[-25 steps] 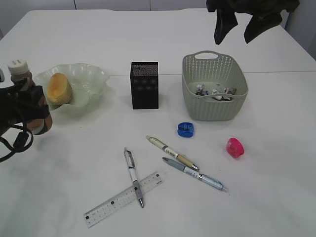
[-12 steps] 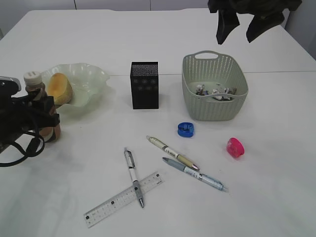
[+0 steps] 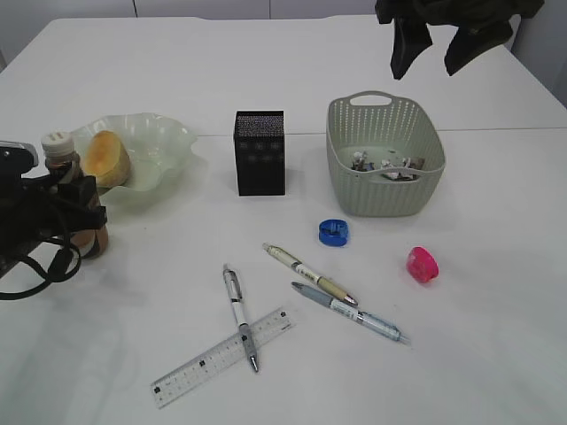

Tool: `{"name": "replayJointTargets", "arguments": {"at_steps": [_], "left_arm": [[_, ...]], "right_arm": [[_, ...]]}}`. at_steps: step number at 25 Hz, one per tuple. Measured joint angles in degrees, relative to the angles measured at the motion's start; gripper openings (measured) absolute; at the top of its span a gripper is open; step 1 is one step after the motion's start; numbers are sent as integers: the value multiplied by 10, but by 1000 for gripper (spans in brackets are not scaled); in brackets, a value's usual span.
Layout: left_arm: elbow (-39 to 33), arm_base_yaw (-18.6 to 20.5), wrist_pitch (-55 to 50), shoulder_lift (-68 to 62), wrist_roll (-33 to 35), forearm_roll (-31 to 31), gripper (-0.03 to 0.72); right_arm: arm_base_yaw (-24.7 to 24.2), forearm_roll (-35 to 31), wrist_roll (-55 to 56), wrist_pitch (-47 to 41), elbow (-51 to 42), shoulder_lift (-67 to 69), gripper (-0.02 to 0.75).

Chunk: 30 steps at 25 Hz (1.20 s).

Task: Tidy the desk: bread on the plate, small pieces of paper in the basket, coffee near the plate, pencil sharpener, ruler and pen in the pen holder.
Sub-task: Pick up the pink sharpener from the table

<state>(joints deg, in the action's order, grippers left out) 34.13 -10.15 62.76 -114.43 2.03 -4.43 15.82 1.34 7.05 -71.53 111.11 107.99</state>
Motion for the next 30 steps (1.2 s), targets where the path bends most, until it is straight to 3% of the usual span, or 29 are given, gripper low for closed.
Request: {"name": "replayJointTargets", "arguments": {"at_steps": [6,15,30], "left_arm": [[0,0,-7,0,-6,-7,384],[3,0,-24,3,-9,6,452],[3,0,-159,122,6,10,460]], "right_arm": [[0,1,0,0,0,0,491],[0,1,0,0,0,0,491],[0,4,0,0,0,0,491]]}}
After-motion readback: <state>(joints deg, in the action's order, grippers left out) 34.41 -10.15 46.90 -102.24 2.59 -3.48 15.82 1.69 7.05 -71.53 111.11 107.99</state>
